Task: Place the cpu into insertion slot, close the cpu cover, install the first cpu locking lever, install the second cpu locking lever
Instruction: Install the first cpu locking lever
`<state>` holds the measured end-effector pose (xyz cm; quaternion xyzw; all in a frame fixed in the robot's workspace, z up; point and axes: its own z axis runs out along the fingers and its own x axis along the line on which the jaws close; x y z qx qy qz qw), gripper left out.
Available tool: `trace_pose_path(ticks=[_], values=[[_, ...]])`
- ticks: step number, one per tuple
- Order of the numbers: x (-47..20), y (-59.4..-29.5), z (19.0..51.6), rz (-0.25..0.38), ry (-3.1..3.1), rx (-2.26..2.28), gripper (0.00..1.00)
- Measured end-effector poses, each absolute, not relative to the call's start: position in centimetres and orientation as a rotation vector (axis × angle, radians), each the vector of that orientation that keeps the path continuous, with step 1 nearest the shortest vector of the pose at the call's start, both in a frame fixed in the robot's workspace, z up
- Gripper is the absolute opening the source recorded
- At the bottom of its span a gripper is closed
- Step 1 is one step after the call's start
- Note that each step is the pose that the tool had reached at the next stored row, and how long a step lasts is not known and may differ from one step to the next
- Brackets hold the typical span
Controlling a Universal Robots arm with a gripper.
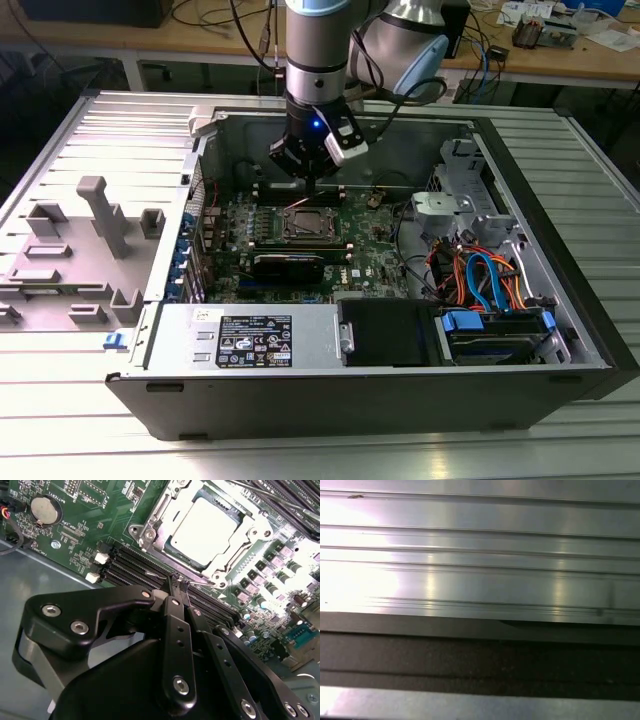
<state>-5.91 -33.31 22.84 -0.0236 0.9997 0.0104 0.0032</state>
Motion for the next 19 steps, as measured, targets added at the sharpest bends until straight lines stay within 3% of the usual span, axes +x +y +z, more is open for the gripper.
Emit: trace_pose_path(ticks=[19], values=[[-4.7, -33.3, 21.5, 0.033, 3.134, -0.074, 0.11]])
